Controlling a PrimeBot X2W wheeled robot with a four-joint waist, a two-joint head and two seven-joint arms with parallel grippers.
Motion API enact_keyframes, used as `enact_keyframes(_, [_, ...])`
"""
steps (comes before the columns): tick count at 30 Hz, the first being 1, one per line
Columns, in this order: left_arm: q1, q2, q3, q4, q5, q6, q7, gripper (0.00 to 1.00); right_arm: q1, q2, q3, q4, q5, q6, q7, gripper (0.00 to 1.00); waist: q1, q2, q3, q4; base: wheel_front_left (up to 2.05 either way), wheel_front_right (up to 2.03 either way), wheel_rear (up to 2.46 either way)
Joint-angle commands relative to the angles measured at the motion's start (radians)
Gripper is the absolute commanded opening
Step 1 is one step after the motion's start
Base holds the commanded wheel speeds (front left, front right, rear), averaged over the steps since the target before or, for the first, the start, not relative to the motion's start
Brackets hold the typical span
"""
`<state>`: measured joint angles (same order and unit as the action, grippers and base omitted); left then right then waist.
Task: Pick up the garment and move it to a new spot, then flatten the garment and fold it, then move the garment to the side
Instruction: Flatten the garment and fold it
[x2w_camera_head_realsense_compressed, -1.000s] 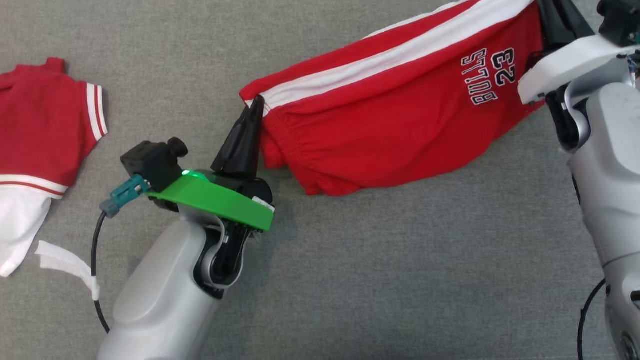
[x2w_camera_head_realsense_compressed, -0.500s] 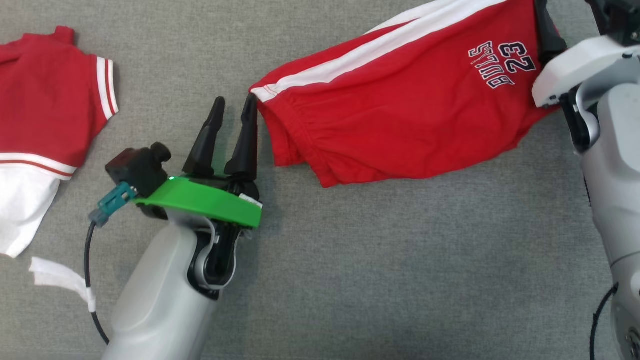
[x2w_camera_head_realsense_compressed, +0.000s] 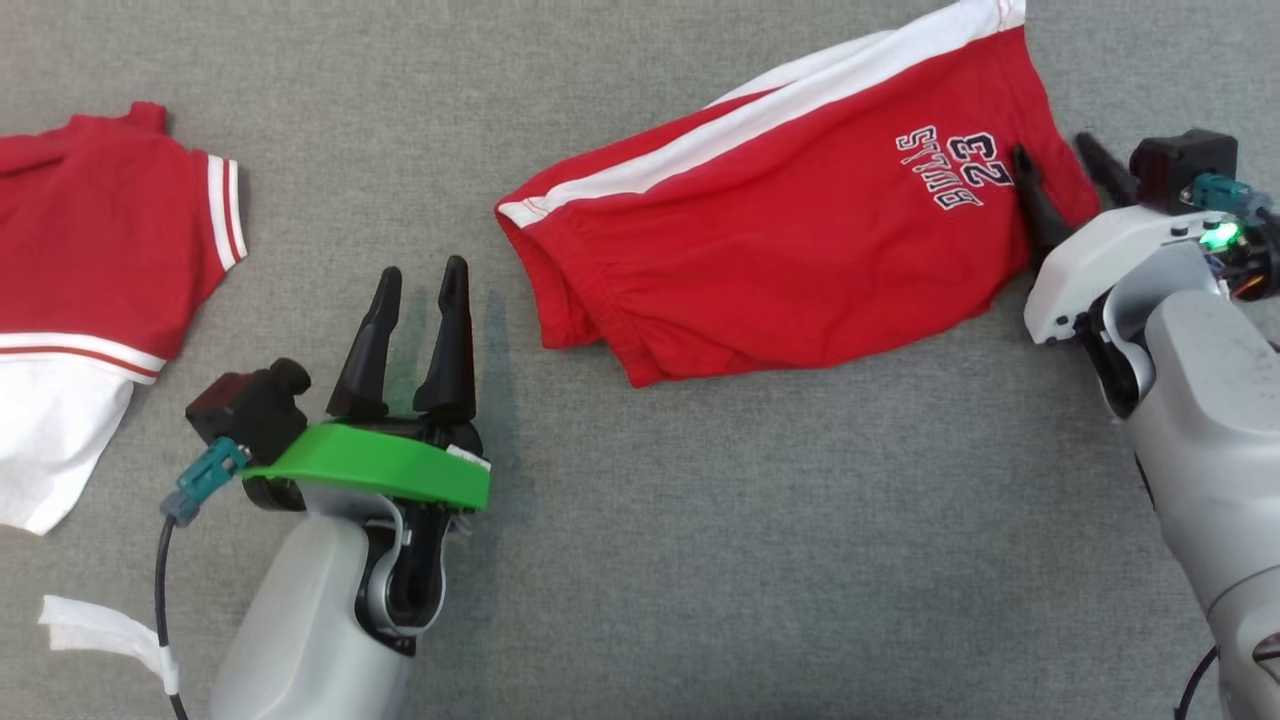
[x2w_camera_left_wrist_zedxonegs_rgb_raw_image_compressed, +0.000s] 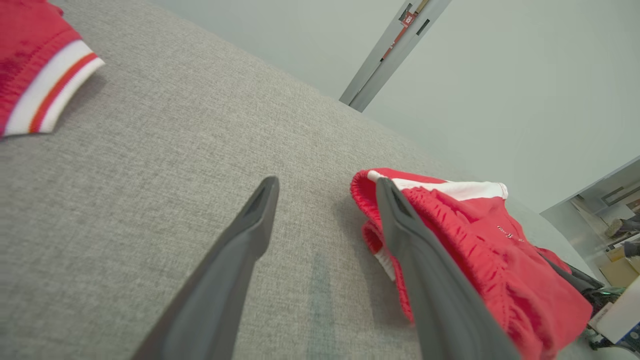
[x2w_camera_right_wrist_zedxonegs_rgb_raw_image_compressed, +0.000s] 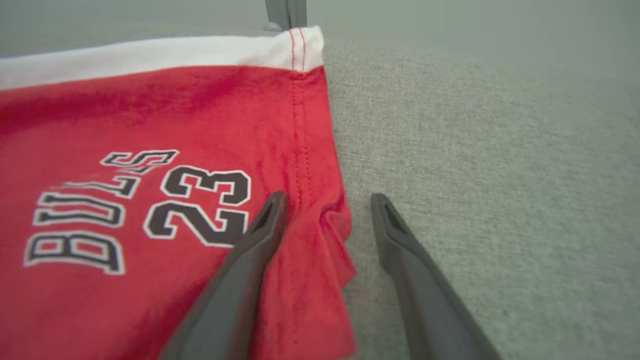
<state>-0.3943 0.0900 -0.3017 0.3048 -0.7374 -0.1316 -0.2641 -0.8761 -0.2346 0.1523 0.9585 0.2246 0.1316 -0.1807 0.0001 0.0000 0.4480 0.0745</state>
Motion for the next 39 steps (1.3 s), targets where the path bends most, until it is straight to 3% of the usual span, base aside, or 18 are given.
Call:
enact_keyframes(1, [0.021, 0.002, 0.005, 0.006, 0.011, 0.002, 0.000, 1.00, 0.062, -0.001, 0.015, 0.046, 0.026, -0.002, 0.025, 0.00, -0.0001, 0.0000, -0.026, -0.004, 0.00, 0.00, 0.00])
enact_keyframes(13, [0.157, -0.011, 0.032, 0.048, 0.049, 0.002, 0.000, 1.00, 0.237, -0.036, -0.054, 0.044, 0.209, -0.002, -0.080, 0.00, -0.0001, 0.0000, -0.227, -0.050, 0.00, 0.00, 0.00])
enact_keyframes(25, [0.298, -0.028, 0.026, 0.067, 0.069, 0.002, 0.000, 1.00, 0.494, -0.068, -0.156, -0.128, 0.262, -0.002, -0.086, 0.00, -0.0001, 0.0000, -0.356, -0.074, 0.00, 0.00, 0.00])
enact_keyframes(29, [0.320, -0.031, 0.023, 0.071, 0.072, 0.002, 0.000, 1.00, 0.500, -0.027, -0.156, -0.252, 0.246, -0.002, -0.085, 0.00, -0.0001, 0.0000, -0.370, -0.071, 0.00, 0.00, 0.00])
enact_keyframes(34, [0.324, -0.032, 0.021, 0.078, 0.080, 0.002, 0.000, 1.00, 0.446, 0.044, -0.040, -0.366, 0.242, -0.002, -0.085, 0.00, -0.0001, 0.0000, -0.381, -0.056, 0.00, 0.00, 0.00])
enact_keyframes(39, [0.311, -0.034, 0.016, 0.086, 0.084, 0.002, 0.000, 1.00, 0.385, 0.132, 0.072, -0.341, 0.234, -0.002, -0.086, 0.00, -0.0001, 0.0000, -0.381, -0.028, 0.00, 0.00, 0.00])
